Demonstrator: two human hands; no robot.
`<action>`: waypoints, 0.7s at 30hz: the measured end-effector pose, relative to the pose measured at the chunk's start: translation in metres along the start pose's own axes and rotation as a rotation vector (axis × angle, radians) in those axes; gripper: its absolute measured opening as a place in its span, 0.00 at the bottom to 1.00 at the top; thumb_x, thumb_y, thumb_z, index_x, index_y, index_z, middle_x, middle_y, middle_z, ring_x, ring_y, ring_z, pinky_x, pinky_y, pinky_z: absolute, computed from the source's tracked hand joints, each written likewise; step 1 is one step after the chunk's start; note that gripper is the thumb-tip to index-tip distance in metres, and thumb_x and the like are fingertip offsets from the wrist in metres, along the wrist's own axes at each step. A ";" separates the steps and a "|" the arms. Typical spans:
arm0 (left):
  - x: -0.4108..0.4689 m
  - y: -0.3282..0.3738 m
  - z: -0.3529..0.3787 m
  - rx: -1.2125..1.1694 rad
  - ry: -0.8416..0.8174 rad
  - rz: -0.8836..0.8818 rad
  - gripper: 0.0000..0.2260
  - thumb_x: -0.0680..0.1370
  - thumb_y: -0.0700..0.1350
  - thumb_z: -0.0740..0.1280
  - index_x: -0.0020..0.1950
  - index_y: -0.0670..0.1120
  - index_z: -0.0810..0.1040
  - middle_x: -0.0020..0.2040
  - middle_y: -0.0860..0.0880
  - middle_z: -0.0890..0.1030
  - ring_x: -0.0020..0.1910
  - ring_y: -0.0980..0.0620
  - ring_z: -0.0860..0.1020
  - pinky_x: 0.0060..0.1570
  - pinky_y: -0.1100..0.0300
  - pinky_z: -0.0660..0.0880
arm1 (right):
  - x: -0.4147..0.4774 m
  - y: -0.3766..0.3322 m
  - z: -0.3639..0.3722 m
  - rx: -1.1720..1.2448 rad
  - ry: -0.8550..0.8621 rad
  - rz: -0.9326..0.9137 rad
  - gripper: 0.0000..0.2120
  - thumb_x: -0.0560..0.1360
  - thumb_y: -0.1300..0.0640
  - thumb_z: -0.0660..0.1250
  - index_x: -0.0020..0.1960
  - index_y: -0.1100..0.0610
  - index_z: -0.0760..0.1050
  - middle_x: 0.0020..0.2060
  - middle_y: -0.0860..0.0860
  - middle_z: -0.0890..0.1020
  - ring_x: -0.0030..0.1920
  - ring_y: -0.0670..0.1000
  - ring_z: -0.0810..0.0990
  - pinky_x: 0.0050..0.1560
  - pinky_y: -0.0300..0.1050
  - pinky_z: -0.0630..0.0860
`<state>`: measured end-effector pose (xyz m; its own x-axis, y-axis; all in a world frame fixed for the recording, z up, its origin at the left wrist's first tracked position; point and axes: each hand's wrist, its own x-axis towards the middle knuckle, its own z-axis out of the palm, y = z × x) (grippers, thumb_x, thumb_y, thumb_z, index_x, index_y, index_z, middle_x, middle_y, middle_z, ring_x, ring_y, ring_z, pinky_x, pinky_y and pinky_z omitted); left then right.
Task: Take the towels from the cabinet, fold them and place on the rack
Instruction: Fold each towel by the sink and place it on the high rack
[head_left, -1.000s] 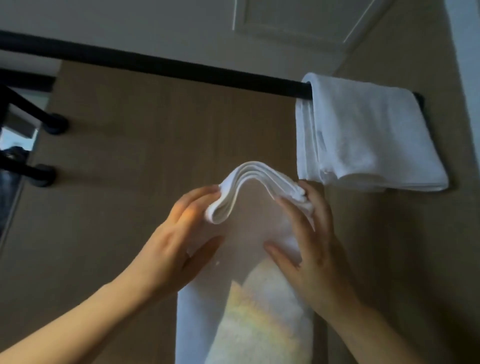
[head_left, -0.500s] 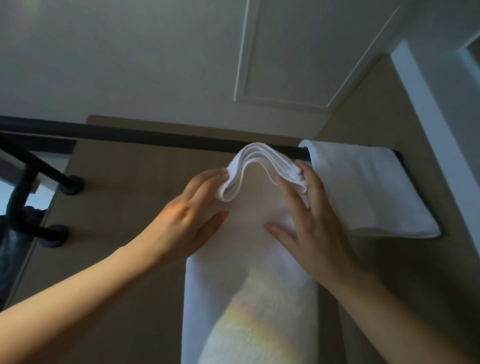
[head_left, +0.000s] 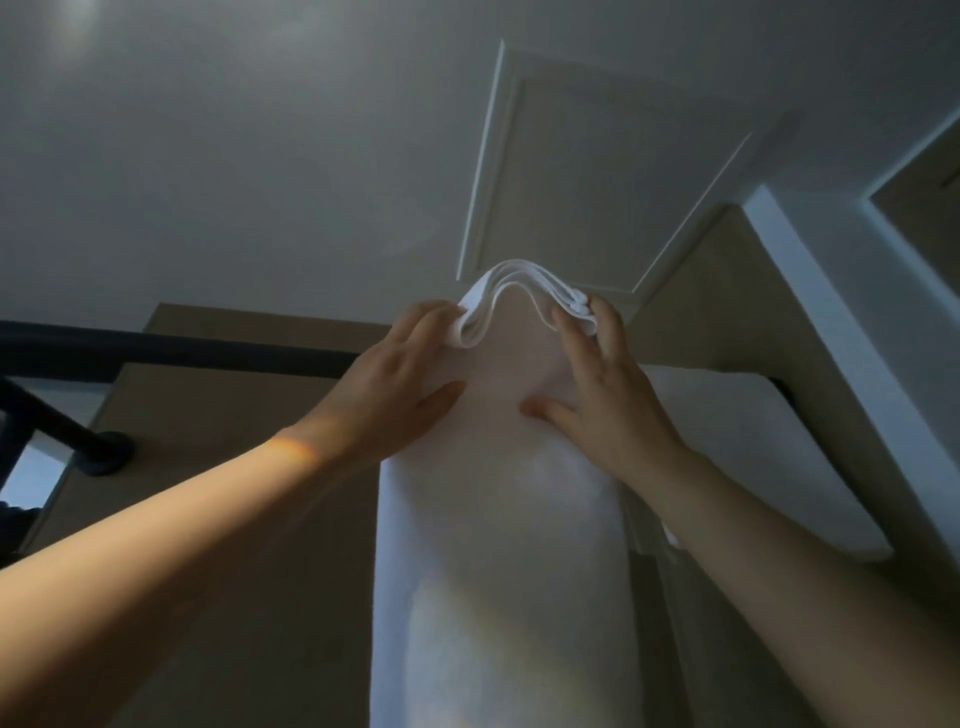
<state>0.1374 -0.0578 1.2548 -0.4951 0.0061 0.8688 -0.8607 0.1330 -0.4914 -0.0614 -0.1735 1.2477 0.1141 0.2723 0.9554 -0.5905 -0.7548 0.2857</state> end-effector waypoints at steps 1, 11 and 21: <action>0.006 -0.002 0.002 0.016 -0.010 -0.011 0.28 0.75 0.41 0.71 0.72 0.40 0.65 0.70 0.41 0.67 0.60 0.38 0.75 0.56 0.49 0.73 | 0.007 0.002 0.002 0.013 -0.019 0.011 0.45 0.66 0.50 0.80 0.76 0.56 0.61 0.75 0.59 0.57 0.68 0.60 0.69 0.61 0.44 0.69; 0.015 -0.017 0.022 0.314 -0.097 -0.113 0.27 0.78 0.61 0.61 0.73 0.49 0.66 0.65 0.45 0.71 0.61 0.42 0.73 0.61 0.52 0.67 | 0.021 0.023 0.017 0.005 -0.337 0.098 0.35 0.71 0.32 0.64 0.72 0.49 0.65 0.68 0.54 0.69 0.66 0.56 0.71 0.59 0.46 0.67; -0.021 -0.003 0.014 0.183 0.111 -0.150 0.21 0.77 0.54 0.62 0.62 0.40 0.74 0.59 0.41 0.74 0.57 0.41 0.72 0.55 0.54 0.66 | 0.027 0.017 0.019 -0.100 -0.367 0.095 0.33 0.71 0.25 0.49 0.58 0.51 0.68 0.58 0.54 0.77 0.60 0.57 0.74 0.56 0.49 0.67</action>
<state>0.1486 -0.0722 1.2374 -0.3531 0.1103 0.9291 -0.9356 -0.0409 -0.3507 -0.0528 -0.1901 1.2795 0.3224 -0.0415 0.9457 -0.6854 -0.6993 0.2029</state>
